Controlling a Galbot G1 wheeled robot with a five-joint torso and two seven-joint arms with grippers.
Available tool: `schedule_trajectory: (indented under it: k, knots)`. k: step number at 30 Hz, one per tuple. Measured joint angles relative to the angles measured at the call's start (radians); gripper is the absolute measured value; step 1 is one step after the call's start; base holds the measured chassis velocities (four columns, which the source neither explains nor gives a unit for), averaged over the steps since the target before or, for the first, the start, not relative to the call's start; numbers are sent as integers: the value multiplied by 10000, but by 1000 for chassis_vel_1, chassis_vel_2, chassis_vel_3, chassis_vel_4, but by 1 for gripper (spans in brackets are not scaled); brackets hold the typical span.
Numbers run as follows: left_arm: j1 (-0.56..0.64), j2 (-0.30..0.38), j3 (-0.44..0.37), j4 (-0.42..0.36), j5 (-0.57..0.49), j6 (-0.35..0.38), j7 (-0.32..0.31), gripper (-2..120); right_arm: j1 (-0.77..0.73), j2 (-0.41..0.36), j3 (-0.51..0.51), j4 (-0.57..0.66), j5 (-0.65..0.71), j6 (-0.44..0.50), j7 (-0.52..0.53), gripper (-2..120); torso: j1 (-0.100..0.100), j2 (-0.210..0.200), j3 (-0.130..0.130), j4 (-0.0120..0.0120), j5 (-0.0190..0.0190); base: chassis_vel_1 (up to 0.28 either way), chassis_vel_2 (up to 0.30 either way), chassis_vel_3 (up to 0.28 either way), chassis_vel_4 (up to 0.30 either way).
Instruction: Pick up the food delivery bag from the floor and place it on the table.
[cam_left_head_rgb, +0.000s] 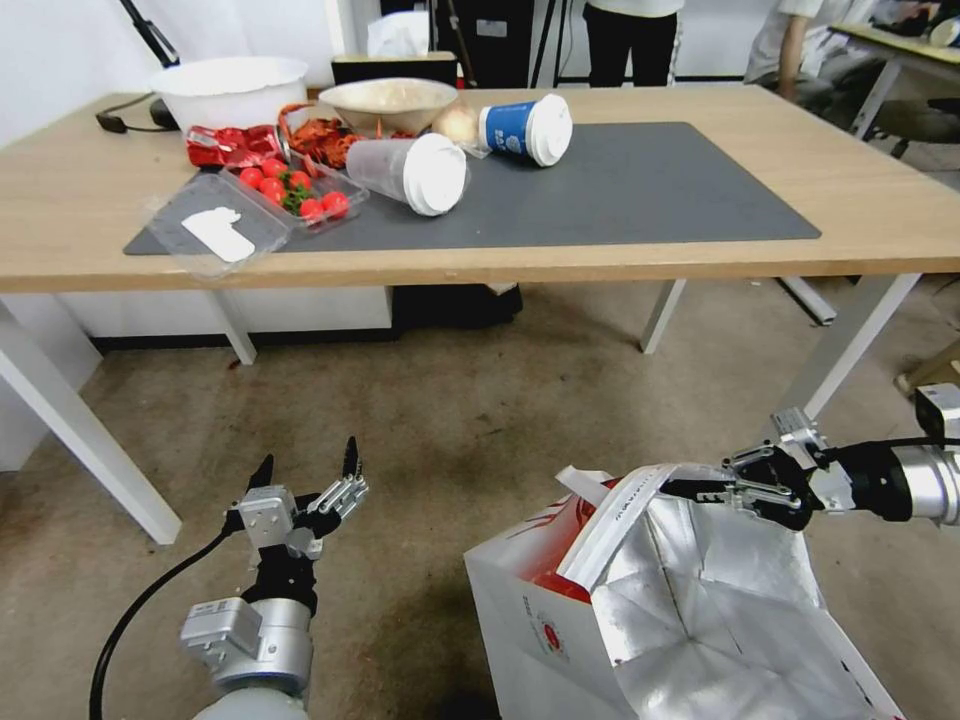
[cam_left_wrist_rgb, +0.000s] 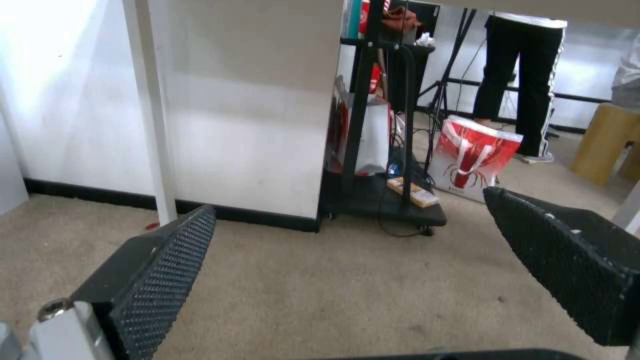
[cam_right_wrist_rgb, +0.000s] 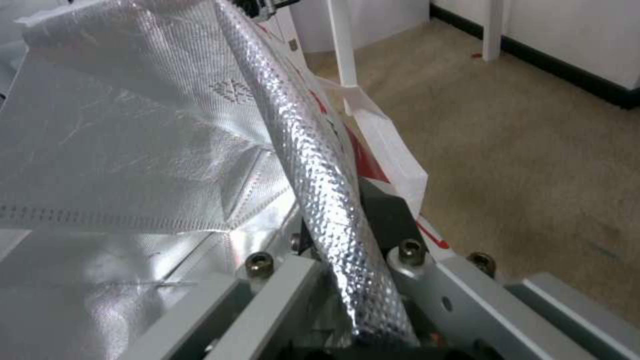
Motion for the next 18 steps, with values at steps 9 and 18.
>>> schedule_trajectory:
  k: [9, 18]
  knots:
    - [-7, -33, -30, -35, -6, 0, 0, 100, -15, -1, 31, 37, 13, -17, -6, 0, 100, 351, 255, 1, 0, 0, 0, 0, 0]
    - [-12, -89, 11, -34, 37, 2, 1, 100, -9, -75, 56, 6, 40, -26, -29, 0, 207, 693, 492, 0, 0, 0, 0, 0, 0]
